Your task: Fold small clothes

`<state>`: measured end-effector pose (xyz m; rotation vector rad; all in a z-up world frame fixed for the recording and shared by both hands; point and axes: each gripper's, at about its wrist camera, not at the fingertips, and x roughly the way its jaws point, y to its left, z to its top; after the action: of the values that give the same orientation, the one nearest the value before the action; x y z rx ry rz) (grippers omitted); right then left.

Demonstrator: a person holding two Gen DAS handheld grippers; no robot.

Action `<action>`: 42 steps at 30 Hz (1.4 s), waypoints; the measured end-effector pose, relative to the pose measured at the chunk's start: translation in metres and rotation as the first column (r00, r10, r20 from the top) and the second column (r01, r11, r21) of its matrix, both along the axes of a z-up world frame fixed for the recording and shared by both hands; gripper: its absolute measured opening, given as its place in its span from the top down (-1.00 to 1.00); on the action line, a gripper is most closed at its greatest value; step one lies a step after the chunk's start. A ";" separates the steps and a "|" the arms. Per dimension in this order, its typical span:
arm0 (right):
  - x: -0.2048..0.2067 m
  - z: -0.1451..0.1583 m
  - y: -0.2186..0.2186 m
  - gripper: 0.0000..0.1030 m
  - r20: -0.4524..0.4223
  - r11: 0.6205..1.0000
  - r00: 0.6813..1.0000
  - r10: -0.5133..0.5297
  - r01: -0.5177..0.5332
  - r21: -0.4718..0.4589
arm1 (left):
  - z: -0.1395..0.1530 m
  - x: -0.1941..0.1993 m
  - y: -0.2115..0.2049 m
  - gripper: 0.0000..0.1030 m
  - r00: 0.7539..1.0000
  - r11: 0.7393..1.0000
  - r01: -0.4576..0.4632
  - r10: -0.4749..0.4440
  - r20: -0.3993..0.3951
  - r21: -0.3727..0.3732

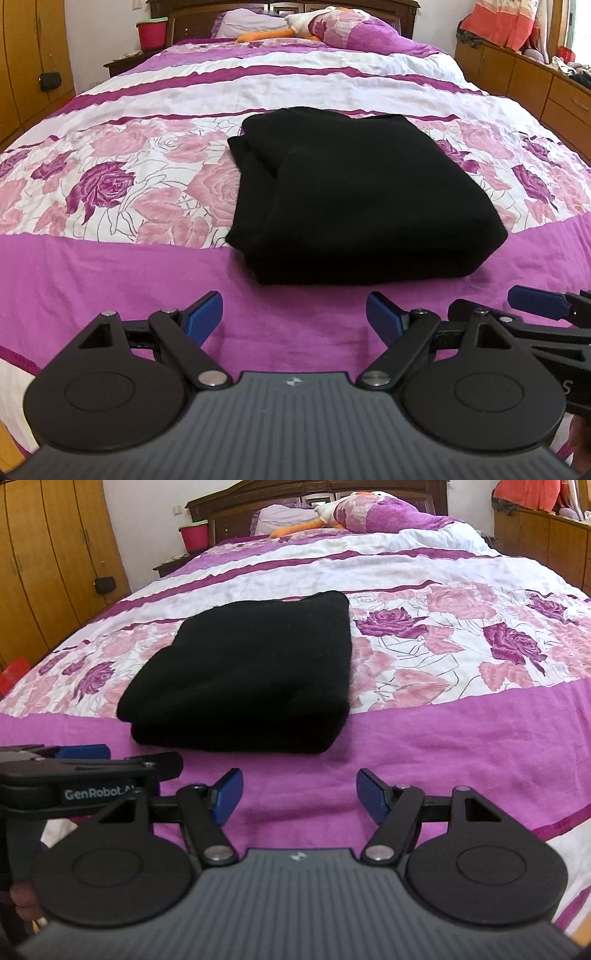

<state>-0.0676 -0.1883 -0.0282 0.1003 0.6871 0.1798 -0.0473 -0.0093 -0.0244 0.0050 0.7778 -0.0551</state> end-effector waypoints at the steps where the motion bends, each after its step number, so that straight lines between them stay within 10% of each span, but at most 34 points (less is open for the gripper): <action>1: 0.000 0.000 -0.001 -0.36 0.001 1.000 1.000 0.000 0.000 0.000 | 0.000 0.000 -0.001 -0.71 1.000 1.000 0.001 -0.001 0.001 0.004; 42: 0.000 0.000 -0.006 -0.36 -0.008 1.000 1.000 -0.012 0.012 0.017 | 0.001 0.002 -0.009 -0.71 1.000 0.999 0.010 -0.009 -0.009 0.033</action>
<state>-0.0678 -0.1940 -0.0278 0.1215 0.6924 0.1737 -0.0448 -0.0179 -0.0230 0.0399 0.7876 -0.0511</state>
